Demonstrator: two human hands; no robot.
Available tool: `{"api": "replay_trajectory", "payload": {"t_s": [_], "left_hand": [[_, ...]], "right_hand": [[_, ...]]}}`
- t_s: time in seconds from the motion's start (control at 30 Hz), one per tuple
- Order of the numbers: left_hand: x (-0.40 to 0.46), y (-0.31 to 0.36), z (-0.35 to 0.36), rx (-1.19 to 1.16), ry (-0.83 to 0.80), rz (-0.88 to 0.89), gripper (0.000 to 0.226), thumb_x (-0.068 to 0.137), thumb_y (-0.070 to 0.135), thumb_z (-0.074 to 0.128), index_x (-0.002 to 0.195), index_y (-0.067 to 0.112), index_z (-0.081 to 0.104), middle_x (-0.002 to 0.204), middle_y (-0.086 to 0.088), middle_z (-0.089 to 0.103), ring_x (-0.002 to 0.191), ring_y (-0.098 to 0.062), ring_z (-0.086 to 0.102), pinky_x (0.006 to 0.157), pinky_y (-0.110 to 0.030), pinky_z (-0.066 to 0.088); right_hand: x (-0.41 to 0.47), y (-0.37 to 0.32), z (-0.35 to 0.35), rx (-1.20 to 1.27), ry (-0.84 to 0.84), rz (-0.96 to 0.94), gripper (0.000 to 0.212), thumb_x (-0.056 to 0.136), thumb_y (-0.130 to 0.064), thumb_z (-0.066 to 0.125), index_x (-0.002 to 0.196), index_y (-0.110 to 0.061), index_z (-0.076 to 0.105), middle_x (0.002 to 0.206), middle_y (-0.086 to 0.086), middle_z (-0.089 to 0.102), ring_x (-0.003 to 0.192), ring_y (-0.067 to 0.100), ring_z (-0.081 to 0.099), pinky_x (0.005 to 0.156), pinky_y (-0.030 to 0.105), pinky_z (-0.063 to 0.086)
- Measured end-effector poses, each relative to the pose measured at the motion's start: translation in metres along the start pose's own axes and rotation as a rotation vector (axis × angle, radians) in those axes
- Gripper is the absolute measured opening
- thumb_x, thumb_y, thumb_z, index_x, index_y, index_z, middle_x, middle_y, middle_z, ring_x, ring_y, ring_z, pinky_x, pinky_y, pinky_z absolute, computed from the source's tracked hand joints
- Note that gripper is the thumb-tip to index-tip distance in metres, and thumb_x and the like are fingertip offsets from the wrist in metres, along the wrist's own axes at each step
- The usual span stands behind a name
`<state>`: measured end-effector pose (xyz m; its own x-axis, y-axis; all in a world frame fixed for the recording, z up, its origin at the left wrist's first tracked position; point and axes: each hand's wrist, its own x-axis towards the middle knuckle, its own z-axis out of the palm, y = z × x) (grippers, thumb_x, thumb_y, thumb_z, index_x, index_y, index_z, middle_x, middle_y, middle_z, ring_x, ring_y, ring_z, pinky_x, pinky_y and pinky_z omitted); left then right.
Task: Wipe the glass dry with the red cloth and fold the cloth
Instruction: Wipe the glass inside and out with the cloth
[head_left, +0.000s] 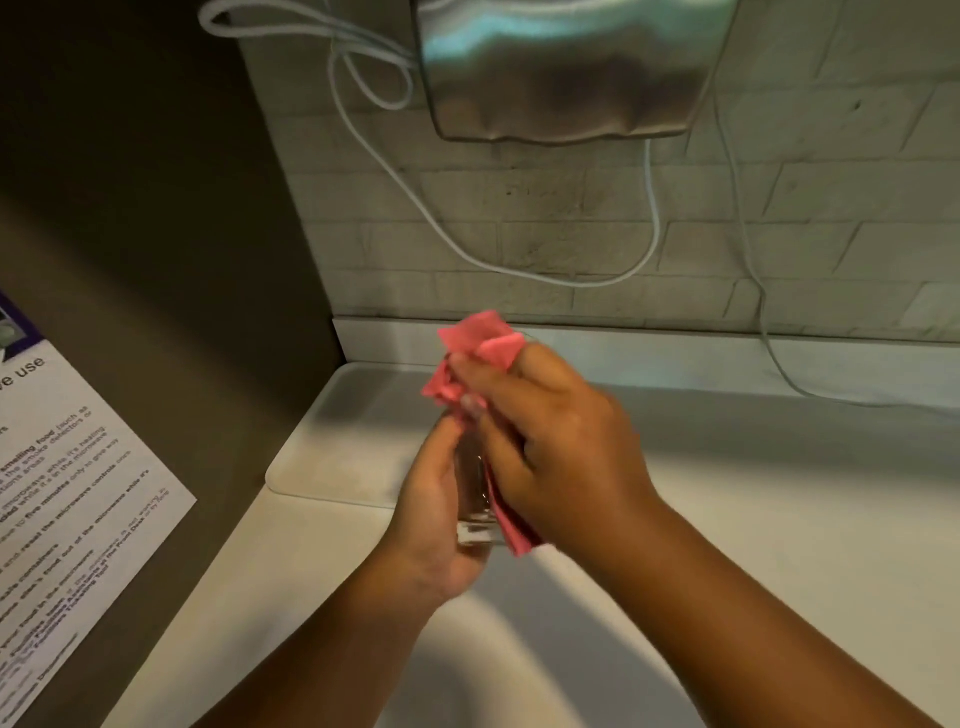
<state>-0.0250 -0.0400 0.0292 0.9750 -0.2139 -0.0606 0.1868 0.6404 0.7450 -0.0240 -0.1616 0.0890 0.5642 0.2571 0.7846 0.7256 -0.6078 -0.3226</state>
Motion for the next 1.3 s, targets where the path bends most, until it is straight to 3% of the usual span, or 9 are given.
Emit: {"api": "replay_trajectory", "payload": {"t_s": [0.13,0.27,0.43,0.57,0.7,0.93,1.03,1.13,1.3], "left_hand": [[-0.005,-0.004,0.005,0.071,-0.023,-0.003,0.058,0.090,0.061,0.056,0.115,0.013,0.076,0.104,-0.016,0.078,0.095,-0.035,0.074,0.095,-0.054,0.048],[0.000,0.006,0.010,0.089,-0.016,0.016,0.063,0.089,0.061,0.061,0.126,0.011,0.072,0.113,-0.017,0.078,0.106,-0.034,0.075,0.087,-0.050,0.059],[0.005,0.010,0.007,0.088,0.077,0.031,0.058,0.095,0.058,0.056,0.121,0.009,0.075,0.112,-0.016,0.077,0.109,-0.030,0.073,0.094,-0.044,0.057],[0.006,0.008,0.001,0.079,0.079,0.034,0.047,0.087,0.054,0.062,0.103,0.016,0.084,0.096,-0.010,0.082,0.095,-0.024,0.079,0.079,-0.035,0.063],[0.002,-0.009,-0.001,0.100,0.106,-0.045,0.044,0.091,0.060,0.052,0.083,0.033,0.086,0.087,0.002,0.082,0.092,-0.021,0.076,0.077,-0.034,0.061],[-0.006,0.002,0.017,0.044,0.015,-0.026,0.073,0.086,0.064,0.060,0.129,0.005,0.069,0.106,-0.022,0.072,0.088,-0.036,0.072,0.082,-0.047,0.052],[-0.003,0.016,0.022,0.032,0.046,-0.018,0.083,0.082,0.064,0.064,0.139,0.004,0.061,0.121,-0.029,0.063,0.107,-0.045,0.064,0.098,-0.066,0.049],[0.000,0.022,0.028,0.068,0.096,0.021,0.085,0.080,0.063,0.064,0.139,0.002,0.060,0.135,-0.032,0.053,0.123,-0.047,0.052,0.115,-0.068,0.031],[0.003,0.018,0.026,0.111,0.126,0.017,0.077,0.091,0.062,0.055,0.135,0.000,0.061,0.129,-0.029,0.058,0.117,-0.042,0.057,0.107,-0.060,0.041]], "right_hand": [[0.021,0.031,-0.002,0.245,0.216,0.302,0.029,0.096,-0.018,0.064,0.124,-0.022,0.070,0.096,-0.016,0.061,0.088,0.002,0.062,0.079,0.023,0.052],[0.008,0.031,0.005,0.353,0.258,0.389,0.032,0.097,-0.016,0.062,0.128,-0.021,0.067,0.097,-0.022,0.060,0.095,-0.006,0.061,0.082,0.009,0.045],[-0.022,0.010,0.007,0.321,0.176,0.256,0.037,0.095,-0.012,0.063,0.132,-0.016,0.064,0.115,-0.002,0.065,0.104,0.005,0.063,0.085,0.022,0.053],[-0.026,-0.008,0.001,0.152,0.035,0.109,0.039,0.091,-0.013,0.065,0.131,-0.014,0.066,0.119,0.003,0.068,0.100,0.016,0.065,0.083,0.031,0.057],[-0.009,-0.014,-0.003,-0.060,-0.069,-0.098,0.038,0.086,-0.014,0.072,0.124,-0.009,0.069,0.113,0.006,0.070,0.089,0.021,0.066,0.077,0.021,0.049],[0.019,0.030,-0.006,0.211,0.250,0.312,0.028,0.097,-0.017,0.062,0.124,-0.023,0.069,0.104,-0.012,0.061,0.093,0.004,0.061,0.083,0.022,0.052],[-0.002,0.032,0.003,0.353,0.265,0.449,0.030,0.100,-0.016,0.056,0.124,-0.032,0.065,0.101,-0.015,0.061,0.093,-0.001,0.062,0.079,0.014,0.050],[-0.019,0.029,0.008,0.404,0.256,0.452,0.033,0.101,-0.013,0.054,0.131,-0.023,0.064,0.105,-0.007,0.063,0.098,0.001,0.062,0.077,0.009,0.047],[-0.029,0.023,0.002,0.300,0.250,0.222,0.036,0.097,-0.007,0.058,0.134,-0.008,0.061,0.115,0.005,0.064,0.103,0.006,0.062,0.083,0.020,0.051]]}}
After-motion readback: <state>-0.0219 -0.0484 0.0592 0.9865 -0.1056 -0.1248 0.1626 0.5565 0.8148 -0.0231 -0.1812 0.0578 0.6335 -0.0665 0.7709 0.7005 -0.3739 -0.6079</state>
